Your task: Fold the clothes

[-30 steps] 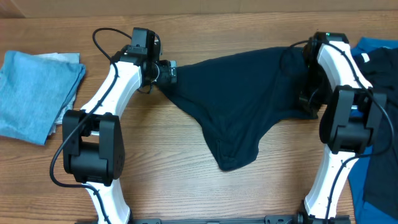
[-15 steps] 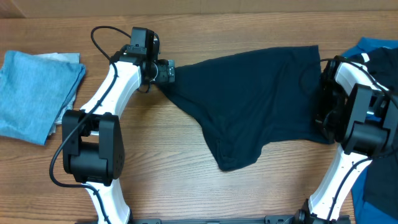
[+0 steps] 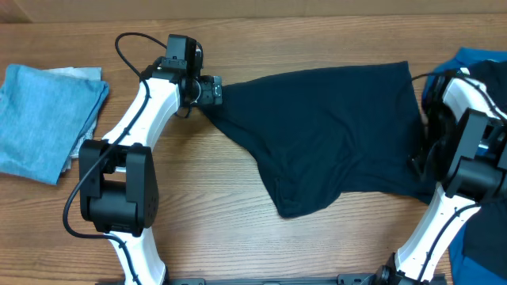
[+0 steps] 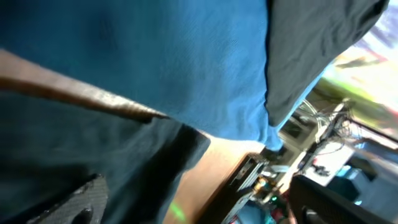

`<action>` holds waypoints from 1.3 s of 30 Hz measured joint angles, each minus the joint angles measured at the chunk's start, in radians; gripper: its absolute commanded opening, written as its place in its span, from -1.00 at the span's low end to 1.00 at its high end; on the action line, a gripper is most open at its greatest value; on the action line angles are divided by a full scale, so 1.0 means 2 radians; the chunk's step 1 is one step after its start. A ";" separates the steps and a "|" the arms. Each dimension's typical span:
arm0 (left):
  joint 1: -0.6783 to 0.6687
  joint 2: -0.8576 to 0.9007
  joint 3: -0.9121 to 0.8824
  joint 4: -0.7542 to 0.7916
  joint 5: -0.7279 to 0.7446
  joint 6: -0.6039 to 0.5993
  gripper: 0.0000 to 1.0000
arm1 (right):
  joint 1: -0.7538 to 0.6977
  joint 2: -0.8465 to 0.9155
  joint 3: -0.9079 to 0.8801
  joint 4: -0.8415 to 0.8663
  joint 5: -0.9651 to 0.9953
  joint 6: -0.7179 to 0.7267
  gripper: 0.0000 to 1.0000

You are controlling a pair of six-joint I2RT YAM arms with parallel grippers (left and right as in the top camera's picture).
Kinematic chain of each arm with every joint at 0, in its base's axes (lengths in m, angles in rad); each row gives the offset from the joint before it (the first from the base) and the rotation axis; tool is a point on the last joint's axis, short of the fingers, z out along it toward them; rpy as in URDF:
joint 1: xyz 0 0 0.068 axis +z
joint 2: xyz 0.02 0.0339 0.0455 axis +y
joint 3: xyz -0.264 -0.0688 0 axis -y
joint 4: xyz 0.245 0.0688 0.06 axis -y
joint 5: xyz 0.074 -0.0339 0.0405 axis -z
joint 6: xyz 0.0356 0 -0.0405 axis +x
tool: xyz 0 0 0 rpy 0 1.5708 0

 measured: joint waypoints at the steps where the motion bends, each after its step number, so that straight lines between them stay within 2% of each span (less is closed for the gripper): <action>1: 0.000 0.000 0.000 0.000 0.000 0.001 0.85 | 0.000 0.000 0.035 0.002 -0.014 -0.017 1.00; 3: 0.000 0.000 0.000 0.000 -0.004 0.002 0.85 | 0.003 -0.001 0.104 0.002 -0.061 -0.064 0.95; 4: 0.000 0.000 0.000 -0.001 -0.005 0.002 0.84 | 0.011 -0.002 0.150 0.005 -0.093 -0.097 0.84; 5: 0.000 0.000 0.000 -0.001 -0.006 0.002 0.83 | 0.020 -0.005 0.180 0.008 -0.123 -0.125 0.69; 6: 0.000 0.000 0.000 -0.006 -0.006 0.002 0.83 | 0.032 -0.006 0.207 0.025 -0.158 -0.158 0.42; 7: 0.000 0.000 0.000 -0.018 -0.008 0.001 0.82 | 0.051 -0.009 0.225 0.062 -0.194 -0.197 0.34; 9: 0.000 0.000 0.000 -0.035 -0.008 -0.003 0.86 | 0.084 -0.010 0.226 0.105 -0.230 -0.231 0.27; 12: 0.000 0.000 0.000 -0.046 -0.008 -0.028 0.87 | 0.119 -0.010 0.216 0.167 -0.249 -0.261 -0.04; 13: 0.000 0.000 -0.002 -0.044 -0.008 -0.043 0.87 | 0.129 -0.010 0.204 0.194 -0.250 -0.271 -0.08; 19: 0.000 0.003 -0.006 -0.012 -0.003 -0.131 0.75 | 0.130 -0.010 0.125 0.277 -0.249 -0.284 -0.64; 25: 0.003 0.053 -0.007 0.035 0.018 -0.159 0.73 | 0.130 -0.010 0.092 0.290 -0.249 -0.284 -0.65; 29: 0.013 0.055 -0.008 0.065 0.021 -0.163 0.72 | 0.130 -0.010 0.092 0.289 -0.249 -0.284 -0.65; 35: 0.042 0.055 -0.008 0.096 0.021 -0.202 0.68 | 0.130 -0.010 0.092 0.281 -0.249 -0.284 -0.62; 38: 0.045 0.055 -0.009 0.110 0.021 -0.212 0.56 | 0.130 -0.010 0.092 0.281 -0.249 -0.284 -0.60; 39: 0.045 0.055 -0.009 0.114 0.021 -0.218 0.52 | 0.130 -0.010 0.092 0.281 -0.249 -0.284 -0.53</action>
